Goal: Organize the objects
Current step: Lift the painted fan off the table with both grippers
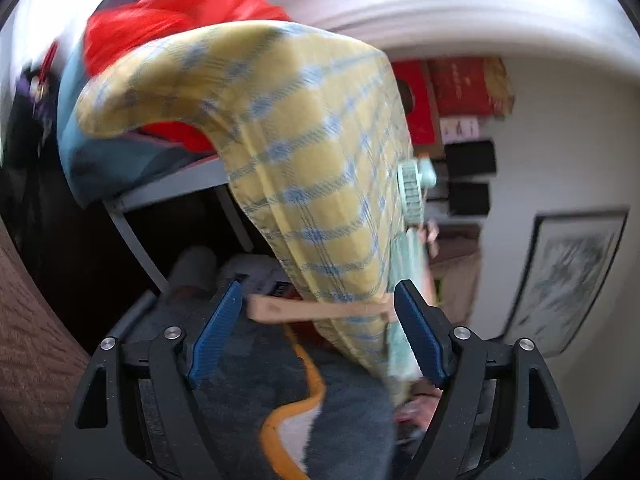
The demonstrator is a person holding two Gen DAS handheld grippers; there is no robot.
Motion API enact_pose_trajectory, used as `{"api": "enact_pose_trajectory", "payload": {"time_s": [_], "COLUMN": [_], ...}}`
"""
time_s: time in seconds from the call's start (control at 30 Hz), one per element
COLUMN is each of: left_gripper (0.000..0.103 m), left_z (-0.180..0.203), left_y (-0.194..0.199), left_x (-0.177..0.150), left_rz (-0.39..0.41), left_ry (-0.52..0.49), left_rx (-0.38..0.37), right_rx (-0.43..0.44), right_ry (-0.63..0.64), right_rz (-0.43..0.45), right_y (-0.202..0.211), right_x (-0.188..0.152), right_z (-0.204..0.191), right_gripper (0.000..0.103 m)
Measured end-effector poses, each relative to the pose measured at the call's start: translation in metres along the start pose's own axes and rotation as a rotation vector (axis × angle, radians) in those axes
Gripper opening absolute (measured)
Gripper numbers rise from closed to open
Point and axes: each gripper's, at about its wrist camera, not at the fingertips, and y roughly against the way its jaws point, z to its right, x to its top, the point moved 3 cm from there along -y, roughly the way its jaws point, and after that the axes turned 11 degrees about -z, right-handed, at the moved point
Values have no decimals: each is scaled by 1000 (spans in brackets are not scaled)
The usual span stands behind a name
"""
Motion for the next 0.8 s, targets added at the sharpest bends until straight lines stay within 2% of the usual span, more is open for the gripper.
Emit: {"api": "enact_pose_trajectory", "payload": {"time_s": [0.07, 0.13, 0.23, 0.33, 0.4, 0.43, 0.47, 0.63, 0.8], "left_gripper": [63, 62, 60, 60, 58, 52, 50, 49, 50], "left_z": [14, 24, 32, 40, 44, 48, 50, 75, 90], "left_y": [-2, -1, -2, -6, -8, -7, -6, 3, 6], "left_x": [-3, -1, 5, 8, 6, 5, 5, -2, -8], "left_rz": [26, 65, 95, 132, 156, 177, 192, 292, 331], "left_ry": [-98, -155, -169, -184, -199, -218, -238, -390, -458], "left_rx": [84, 158, 229, 334, 342, 354, 370, 436, 469], "right_rx": [-50, -77, -81, -86, -82, -83, -82, -66, -66], "right_ry": [51, 82, 97, 101, 106, 108, 110, 108, 120], "right_rz": [16, 26, 25, 23, 22, 23, 27, 38, 63], "right_y": [5, 8, 9, 7, 7, 7, 9, 13, 19], "right_x": [-2, -5, -8, -10, -10, -11, -11, -13, -12], "right_z": [-11, -17, -22, -24, -26, -26, -26, -27, -30], "right_gripper": [22, 22, 22, 22, 22, 22, 22, 22, 22]}}
